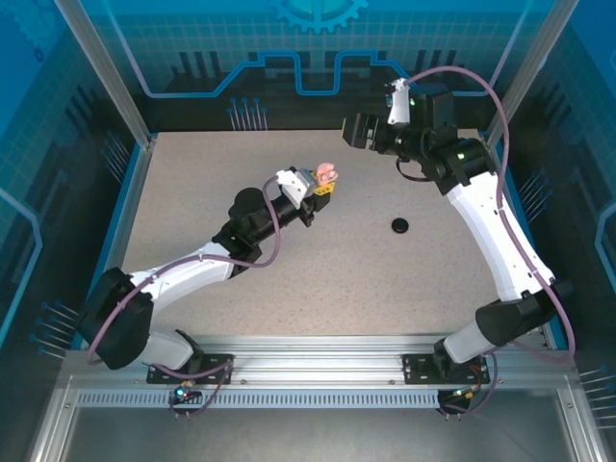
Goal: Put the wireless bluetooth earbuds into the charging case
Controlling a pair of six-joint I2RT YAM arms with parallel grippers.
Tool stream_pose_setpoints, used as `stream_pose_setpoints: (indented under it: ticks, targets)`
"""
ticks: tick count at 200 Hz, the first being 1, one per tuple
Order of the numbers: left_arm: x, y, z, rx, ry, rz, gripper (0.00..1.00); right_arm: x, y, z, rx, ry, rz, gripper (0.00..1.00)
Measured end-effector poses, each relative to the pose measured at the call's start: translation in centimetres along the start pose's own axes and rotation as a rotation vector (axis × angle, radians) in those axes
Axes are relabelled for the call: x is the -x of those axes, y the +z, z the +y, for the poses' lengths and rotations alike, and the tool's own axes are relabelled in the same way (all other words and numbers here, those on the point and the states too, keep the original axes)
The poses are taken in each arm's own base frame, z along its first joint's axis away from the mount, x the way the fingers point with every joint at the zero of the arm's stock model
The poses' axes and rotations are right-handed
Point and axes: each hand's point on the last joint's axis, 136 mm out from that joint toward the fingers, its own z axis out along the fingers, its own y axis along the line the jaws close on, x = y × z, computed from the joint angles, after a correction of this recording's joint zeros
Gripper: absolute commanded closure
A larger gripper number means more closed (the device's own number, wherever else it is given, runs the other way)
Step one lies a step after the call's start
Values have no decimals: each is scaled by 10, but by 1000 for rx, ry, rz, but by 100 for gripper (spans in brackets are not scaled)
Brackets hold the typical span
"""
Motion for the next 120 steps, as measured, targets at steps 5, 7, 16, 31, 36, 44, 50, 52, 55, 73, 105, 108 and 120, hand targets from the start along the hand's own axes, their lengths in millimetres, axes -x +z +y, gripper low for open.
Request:
stream_pose_setpoints:
  ticks: [5,7,16,31,36,44,50,52,55,73,105,108,120]
  targets:
    - [-1,1,-1,-3,-1,0,100,2,2,1,-1,-5,6,21]
    - [-2,1,-1,-4,-1,0,100,3,3,0,-3,-6,8,21]
    - [-3,2,-1,-8,-5,-2,100,6,8,1,-3,-13,19,21]
    - [-6,4,-2,-12,-19,-3,100,5,20,0,-4,-20,50,21]
    - [-6,4,-2,-15,-24,-3,100,4,24,-1,-6,-21,62,21]
    - [-6,5,-3,-18,-26,-4,100,0,32,-4,-11,-21,85,22]
    - [-7,5,-3,-21,-27,-5,100,-3,38,-6,-15,-19,103,22]
    - [-6,5,-3,-22,-27,-5,100,-4,41,-7,-15,-19,111,22]
    - [-6,5,-3,-23,-28,-5,100,-6,43,-8,-17,-18,119,23]
    - [-6,5,-5,-31,-36,-10,100,-18,62,-16,-28,-14,182,26]
    - [-7,6,-6,-41,-52,-6,100,-37,88,-25,-36,-16,276,31]
    - [-8,6,-7,-41,-52,-6,100,-38,89,-25,-37,-15,282,32]
    - [-9,6,-7,-45,-53,-3,100,-47,93,-27,-42,-18,312,33]
